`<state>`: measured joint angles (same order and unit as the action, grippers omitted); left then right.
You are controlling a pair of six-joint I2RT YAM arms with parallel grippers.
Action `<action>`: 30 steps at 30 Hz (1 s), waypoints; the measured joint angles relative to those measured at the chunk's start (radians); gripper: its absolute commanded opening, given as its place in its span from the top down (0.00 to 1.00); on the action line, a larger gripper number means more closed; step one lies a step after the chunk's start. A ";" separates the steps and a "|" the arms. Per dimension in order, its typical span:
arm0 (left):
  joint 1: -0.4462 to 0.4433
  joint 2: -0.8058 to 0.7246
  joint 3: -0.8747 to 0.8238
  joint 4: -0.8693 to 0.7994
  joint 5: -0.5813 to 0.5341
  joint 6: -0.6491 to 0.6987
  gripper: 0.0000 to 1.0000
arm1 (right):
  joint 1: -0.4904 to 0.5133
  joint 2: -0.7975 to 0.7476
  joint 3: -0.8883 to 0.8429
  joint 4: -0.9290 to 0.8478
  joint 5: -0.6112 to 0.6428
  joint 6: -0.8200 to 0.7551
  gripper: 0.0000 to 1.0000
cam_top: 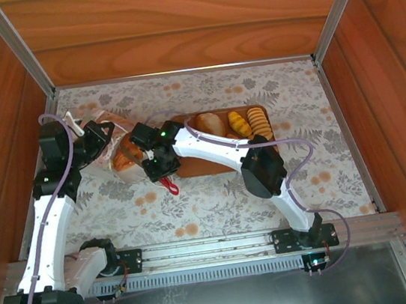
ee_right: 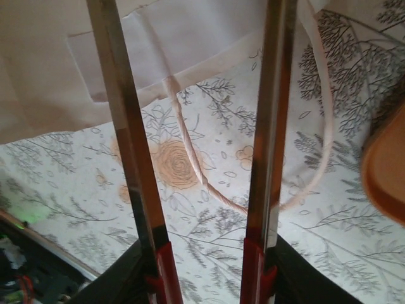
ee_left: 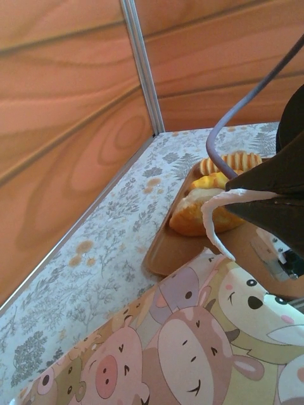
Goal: Take the fake bread out of the paper bag
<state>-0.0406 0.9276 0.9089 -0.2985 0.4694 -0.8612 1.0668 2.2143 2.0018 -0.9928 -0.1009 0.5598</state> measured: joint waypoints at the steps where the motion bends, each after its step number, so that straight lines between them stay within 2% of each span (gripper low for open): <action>1: 0.000 -0.003 -0.002 0.001 0.000 0.000 1.00 | 0.000 0.000 -0.002 0.005 -0.007 0.001 0.66; 7: 0.000 -0.013 -0.010 0.012 -0.001 -0.008 1.00 | -0.003 -0.015 -0.056 0.047 -0.035 0.016 0.78; 13: -0.001 -0.018 -0.022 0.016 -0.002 -0.014 1.00 | -0.016 -0.097 -0.125 0.069 -0.039 0.018 0.83; 30: -0.001 -0.019 -0.058 0.029 -0.024 -0.019 1.00 | -0.034 -0.393 -0.282 0.035 -0.070 -0.034 0.79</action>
<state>-0.0418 0.9085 0.8513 -0.2691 0.4450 -0.8803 1.0332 1.8217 1.7195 -0.9577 -0.1707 0.5262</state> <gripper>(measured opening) 0.049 0.238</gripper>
